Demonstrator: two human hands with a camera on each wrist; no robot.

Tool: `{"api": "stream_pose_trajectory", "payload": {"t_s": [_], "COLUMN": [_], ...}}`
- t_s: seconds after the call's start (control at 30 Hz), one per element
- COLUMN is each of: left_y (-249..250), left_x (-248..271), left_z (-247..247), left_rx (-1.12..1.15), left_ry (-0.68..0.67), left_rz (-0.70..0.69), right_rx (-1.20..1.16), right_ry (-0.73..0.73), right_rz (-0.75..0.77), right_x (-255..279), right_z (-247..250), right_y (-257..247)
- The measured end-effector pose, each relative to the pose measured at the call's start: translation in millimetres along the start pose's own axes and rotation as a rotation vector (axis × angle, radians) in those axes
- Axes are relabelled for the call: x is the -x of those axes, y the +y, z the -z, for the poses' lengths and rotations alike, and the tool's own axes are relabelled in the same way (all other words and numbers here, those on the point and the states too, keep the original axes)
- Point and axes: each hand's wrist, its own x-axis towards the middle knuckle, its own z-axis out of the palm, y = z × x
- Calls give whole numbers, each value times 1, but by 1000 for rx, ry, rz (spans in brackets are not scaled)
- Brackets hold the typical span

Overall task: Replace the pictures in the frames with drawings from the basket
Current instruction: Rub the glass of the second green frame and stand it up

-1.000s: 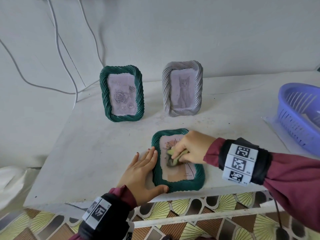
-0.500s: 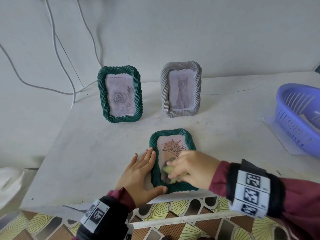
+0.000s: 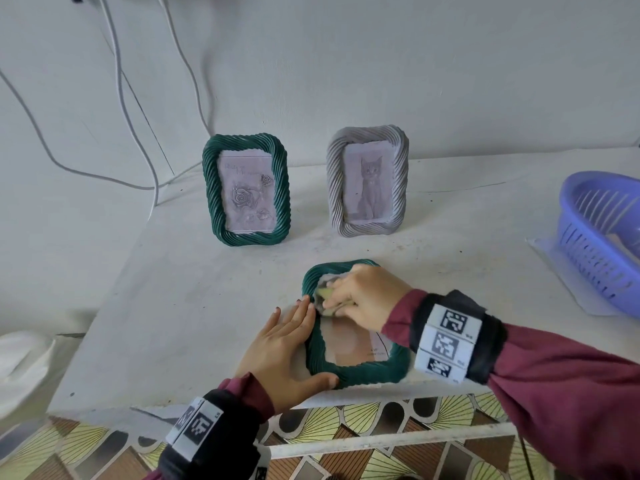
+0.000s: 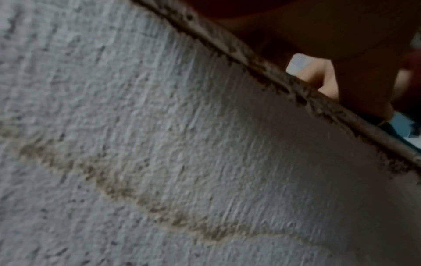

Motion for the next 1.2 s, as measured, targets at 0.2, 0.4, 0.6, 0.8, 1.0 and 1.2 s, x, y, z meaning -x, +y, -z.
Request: {"api": "stream_pose_trajectory", "payload": {"t_s": [0.2,0.4,0.6,0.8,1.0,1.2], "left_y": [-1,-3,-2,0,-2,-3], "left_x": [0,-1,0,0,0,0], "left_z": [-1,0,0,1,-1,-2], "left_rx": [-1,-2,4,-24,-2,12], "left_ry": [-20,-26,-24,-21,-11,-5], "left_rz": [10,-9,0,16,14,-5], "right_rx": [-61,-14,2,-98,-141,-24], "right_ry": [-228,-92,-10,-67,-298,-106], "right_rz": [53,-83,-50,-29,-25,-148], "right_x": [41,13,-25,-2,34,11], "right_z": [0,19,14,8,19,30], "right_y": [-8,15,7,-4,-3,20]}}
